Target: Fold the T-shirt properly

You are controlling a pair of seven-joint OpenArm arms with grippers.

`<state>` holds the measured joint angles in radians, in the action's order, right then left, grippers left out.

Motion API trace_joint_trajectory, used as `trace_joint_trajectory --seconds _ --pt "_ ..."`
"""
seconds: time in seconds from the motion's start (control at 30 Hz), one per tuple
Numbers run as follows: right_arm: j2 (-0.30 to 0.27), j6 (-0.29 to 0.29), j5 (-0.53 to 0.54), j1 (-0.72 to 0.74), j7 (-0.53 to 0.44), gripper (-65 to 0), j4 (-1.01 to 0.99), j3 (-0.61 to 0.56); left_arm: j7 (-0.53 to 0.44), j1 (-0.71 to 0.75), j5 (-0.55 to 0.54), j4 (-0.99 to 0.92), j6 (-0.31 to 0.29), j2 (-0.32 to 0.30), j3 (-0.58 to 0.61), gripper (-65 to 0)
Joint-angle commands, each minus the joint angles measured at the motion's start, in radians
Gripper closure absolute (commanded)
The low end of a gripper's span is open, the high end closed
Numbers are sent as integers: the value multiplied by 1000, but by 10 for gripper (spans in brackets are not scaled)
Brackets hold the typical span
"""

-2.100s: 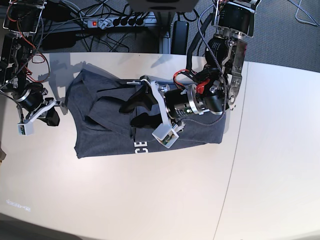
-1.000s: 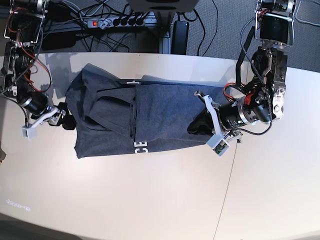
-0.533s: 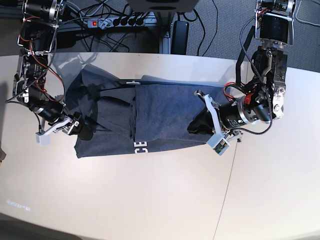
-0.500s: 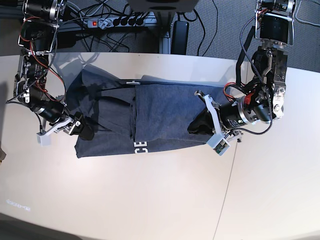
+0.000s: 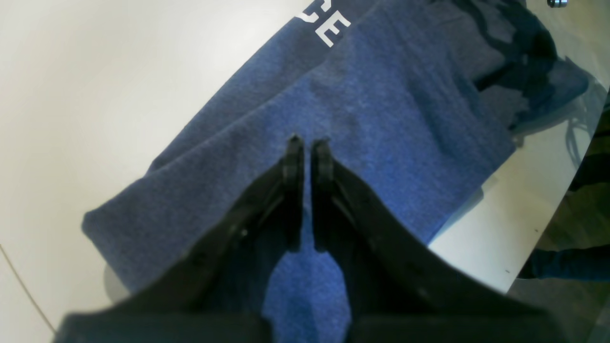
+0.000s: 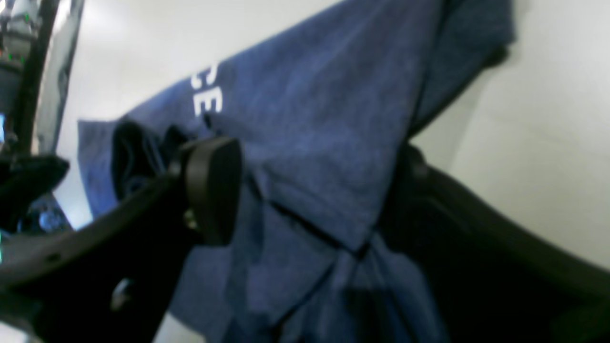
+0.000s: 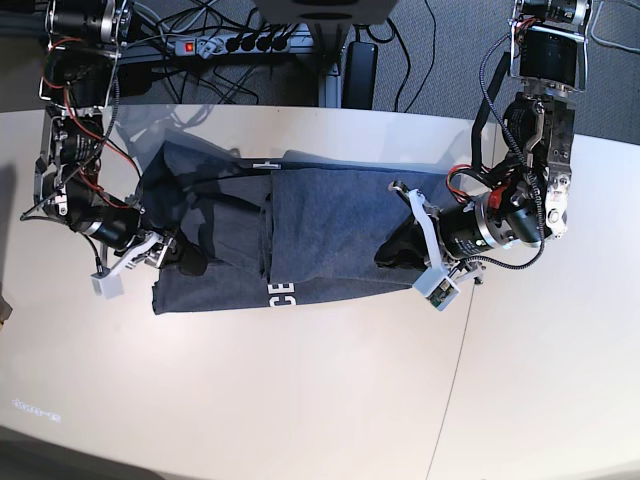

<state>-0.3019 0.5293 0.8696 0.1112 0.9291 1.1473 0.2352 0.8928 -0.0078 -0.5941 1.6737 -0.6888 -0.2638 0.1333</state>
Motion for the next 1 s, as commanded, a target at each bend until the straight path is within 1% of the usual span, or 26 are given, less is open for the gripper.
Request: trace_joint_trajectory --seconds 0.0,0.2,0.27,0.3,0.37,0.53,0.57,0.63,0.8,0.87,0.97 --pt "-5 51 -58 -7 83 -439 -2 -6 -21 -14 -15 18 -9 -5 -3 -30" --pt "-6 51 -62 -7 87 -436 -2 -6 -21 -13 -16 18 -9 -5 -3 -30" --pt "-5 51 -87 -6 87 -425 -2 -6 -21 -14 -29 18 -9 -5 -3 -30" --pt "-6 51 -105 -7 87 -390 -2 -6 -21 -14 -41 18 -9 -5 -3 -30" --pt "-5 51 -134 -7 86 -281 -2 -6 -21 -14 -56 18 -9 -5 -3 -30" --pt "-6 51 -138 -6 83 -39 -2 -6 -17 -14 -60 18 -9 -5 -3 -30" --pt "-6 51 -141 -7 81 0 -2 -6 -17 -14 -61 18 -9 -5 -3 -30" --pt "-6 51 -158 -6 75 0 -2 -6 -17 -14 -61 18 -9 -5 -3 -30" --pt "-8 51 -182 -6 -8 0 -2 -6 -16 -14 -61 18 -9 -5 -8 -30" --pt "-13 51 -182 -6 -20 0 -2 -6 -8 -14 -69 18 -9 -5 -28 -30" --pt "-36 51 -180 -3 -21 0 -2 -5 31 -14 -122 18 -9 -5 -89 -30"
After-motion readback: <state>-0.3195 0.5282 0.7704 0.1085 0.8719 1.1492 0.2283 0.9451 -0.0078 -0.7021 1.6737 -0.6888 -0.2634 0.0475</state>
